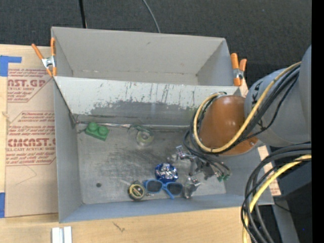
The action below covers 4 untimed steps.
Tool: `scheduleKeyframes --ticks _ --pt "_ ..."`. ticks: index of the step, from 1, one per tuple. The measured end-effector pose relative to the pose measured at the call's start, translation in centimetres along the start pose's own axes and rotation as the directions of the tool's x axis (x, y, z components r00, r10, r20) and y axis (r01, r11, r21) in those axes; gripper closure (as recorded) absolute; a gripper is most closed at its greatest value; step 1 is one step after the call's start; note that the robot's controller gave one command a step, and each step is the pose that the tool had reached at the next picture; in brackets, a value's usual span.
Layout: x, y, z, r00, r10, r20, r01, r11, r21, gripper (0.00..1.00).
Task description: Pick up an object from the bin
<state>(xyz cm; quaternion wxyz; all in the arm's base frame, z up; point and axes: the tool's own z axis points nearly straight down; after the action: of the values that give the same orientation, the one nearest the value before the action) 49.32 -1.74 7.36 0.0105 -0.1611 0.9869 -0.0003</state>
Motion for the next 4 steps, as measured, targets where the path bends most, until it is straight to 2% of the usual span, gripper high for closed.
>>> scheduleKeyframes --ticks 1,2,3,4 --pt "-1.5 5.7 -0.1 0.993 -0.118 0.003 0.118 0.993 0.003 0.00" --pt "-2.4 5.2 0.2 0.991 -0.131 -0.013 0.131 0.991 -0.006 0.00" --pt "-2.2 5.1 0.0 0.991 -0.131 -0.021 0.131 0.991 -0.006 1.00" --pt "-1.6 4.8 -16.4 0.999 -0.042 -0.012 0.042 0.999 -0.002 1.00"
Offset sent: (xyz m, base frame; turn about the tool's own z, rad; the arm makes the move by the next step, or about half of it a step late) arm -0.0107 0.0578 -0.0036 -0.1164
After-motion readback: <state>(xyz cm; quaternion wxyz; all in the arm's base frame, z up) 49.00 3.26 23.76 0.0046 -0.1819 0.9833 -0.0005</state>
